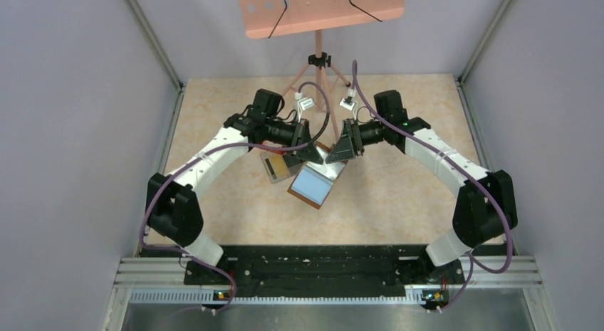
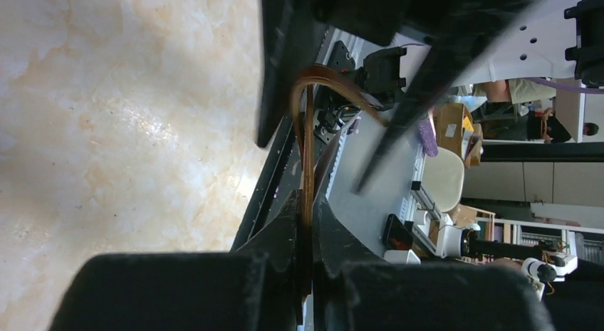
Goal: Put the credit cards into the card holder
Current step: Place the card holder at the center of the board.
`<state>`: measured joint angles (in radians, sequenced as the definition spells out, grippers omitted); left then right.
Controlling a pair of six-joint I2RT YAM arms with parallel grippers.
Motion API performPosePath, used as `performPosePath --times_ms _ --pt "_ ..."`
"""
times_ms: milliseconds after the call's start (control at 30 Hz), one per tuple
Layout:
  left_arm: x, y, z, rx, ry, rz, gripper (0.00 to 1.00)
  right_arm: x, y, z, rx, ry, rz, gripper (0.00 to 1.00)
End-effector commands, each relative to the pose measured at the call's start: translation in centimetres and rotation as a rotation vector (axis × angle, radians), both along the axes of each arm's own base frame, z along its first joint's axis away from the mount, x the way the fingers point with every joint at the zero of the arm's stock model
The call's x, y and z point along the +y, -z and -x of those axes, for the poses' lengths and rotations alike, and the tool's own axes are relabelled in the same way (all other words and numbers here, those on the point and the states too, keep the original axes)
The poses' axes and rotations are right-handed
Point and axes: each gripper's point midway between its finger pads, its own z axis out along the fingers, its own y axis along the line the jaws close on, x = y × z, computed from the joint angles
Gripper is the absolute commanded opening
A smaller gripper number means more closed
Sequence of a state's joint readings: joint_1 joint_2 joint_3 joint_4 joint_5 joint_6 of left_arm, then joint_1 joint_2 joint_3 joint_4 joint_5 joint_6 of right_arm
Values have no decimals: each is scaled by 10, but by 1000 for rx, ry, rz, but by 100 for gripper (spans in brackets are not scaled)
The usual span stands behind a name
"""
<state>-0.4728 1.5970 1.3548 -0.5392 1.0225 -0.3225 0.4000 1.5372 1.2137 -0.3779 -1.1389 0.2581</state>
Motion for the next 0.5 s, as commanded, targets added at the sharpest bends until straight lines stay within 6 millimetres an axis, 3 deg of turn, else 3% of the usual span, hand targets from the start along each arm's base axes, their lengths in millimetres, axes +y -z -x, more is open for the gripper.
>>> performPosePath --times_ms 0,100,133,267,367,467 --pt "-4 -26 -3 -100 27 51 1 9 -6 13 -6 -112 -48 41" --pt "-2 -28 -10 -131 -11 35 6 9 -2 17 22 -123 -50 5" --pt "-1 -29 -13 -147 -32 23 11 8 0 18 27 -122 -46 0" --pt "10 -23 -34 -201 -180 -81 37 4 16 9 40 -45 15 0" --pt "29 -14 -55 -229 -369 -199 56 -10 32 -12 91 99 66 0" --pt "44 -9 -68 -228 -524 -248 63 -37 47 -38 156 302 61 0"
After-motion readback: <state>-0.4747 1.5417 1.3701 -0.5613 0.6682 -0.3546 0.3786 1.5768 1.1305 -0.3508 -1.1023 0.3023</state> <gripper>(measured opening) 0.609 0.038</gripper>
